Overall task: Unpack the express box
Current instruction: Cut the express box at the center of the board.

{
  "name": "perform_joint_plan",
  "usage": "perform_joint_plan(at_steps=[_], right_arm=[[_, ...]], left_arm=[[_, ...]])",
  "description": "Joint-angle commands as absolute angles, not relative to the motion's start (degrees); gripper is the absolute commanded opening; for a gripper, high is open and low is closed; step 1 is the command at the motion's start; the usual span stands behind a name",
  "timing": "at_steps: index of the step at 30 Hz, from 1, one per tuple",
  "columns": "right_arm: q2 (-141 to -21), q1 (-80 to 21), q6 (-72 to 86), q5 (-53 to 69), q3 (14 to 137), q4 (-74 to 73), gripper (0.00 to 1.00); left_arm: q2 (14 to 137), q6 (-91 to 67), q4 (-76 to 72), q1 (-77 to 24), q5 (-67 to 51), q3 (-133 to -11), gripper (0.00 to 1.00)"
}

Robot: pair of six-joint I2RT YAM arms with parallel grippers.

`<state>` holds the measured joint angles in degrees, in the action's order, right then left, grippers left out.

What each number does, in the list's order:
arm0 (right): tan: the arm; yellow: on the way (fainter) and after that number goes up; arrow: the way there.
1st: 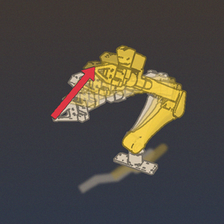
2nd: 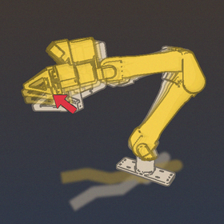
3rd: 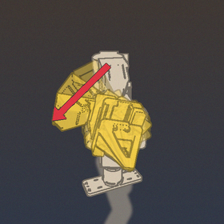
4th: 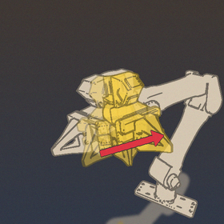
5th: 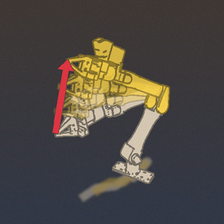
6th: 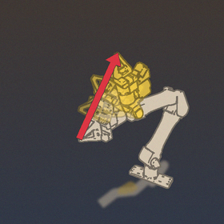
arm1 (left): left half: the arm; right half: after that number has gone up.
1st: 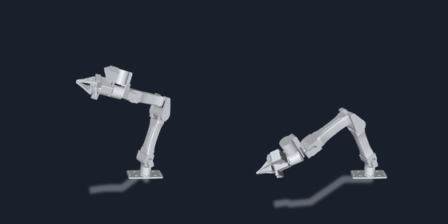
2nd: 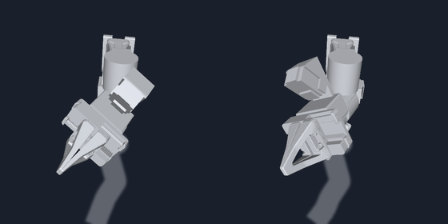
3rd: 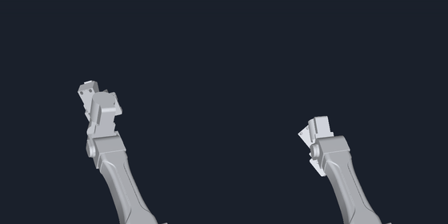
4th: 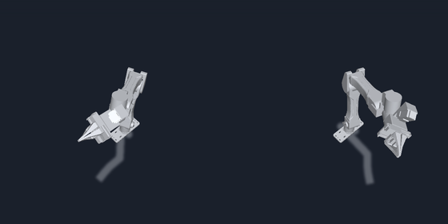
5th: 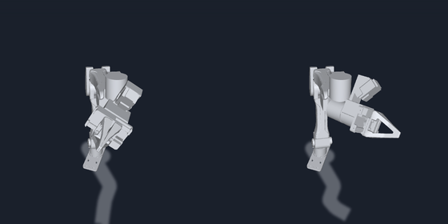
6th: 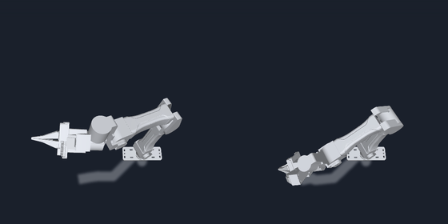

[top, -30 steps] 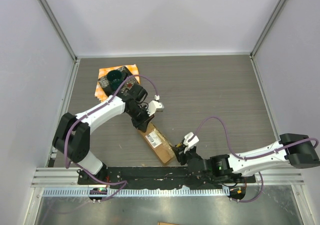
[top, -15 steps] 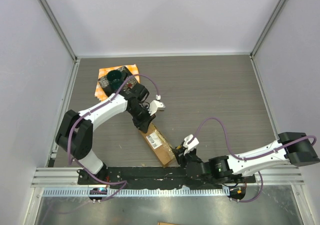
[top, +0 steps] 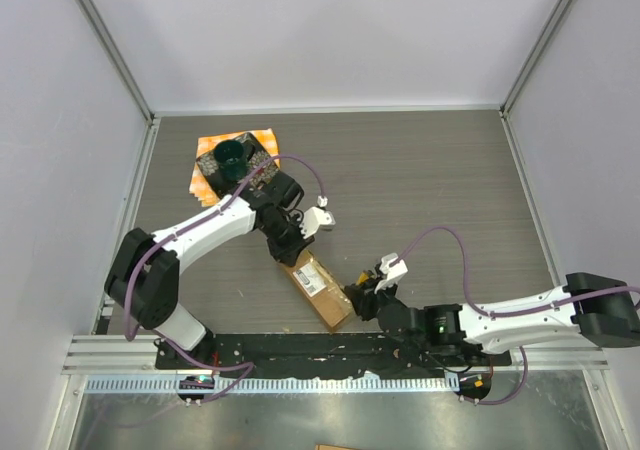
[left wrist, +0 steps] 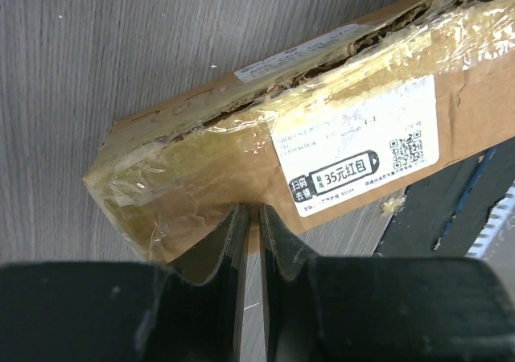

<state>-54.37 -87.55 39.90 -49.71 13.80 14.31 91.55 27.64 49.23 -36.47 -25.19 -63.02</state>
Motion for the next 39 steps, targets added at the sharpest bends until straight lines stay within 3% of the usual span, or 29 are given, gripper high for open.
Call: perform_joint_plan(at_steps=[1,10,24,39], right_arm=[[-57.65,-84.73,36.92,-46.76,13.44,19.86,0.01],[-58.89,-84.81,37.09,-46.41,13.10,20.66,0.01],[-61.79,-84.81,36.65,-45.35,14.50,21.18,0.01],[-62.05,-82.27,42.54,-47.64,15.12,15.21,0.01]], left_arm=[[96.50,31.20,49.83,-38.76,-13.71,-58.09,0.17],[95.80,20.49,56.51,-39.81,-22.57,-71.62,0.21],[94.57,13.89,57.31,-46.05,-30.23,-68.40,0.22],[94.31,22.67,56.08,-55.71,-16.09,-59.42,0.18]])
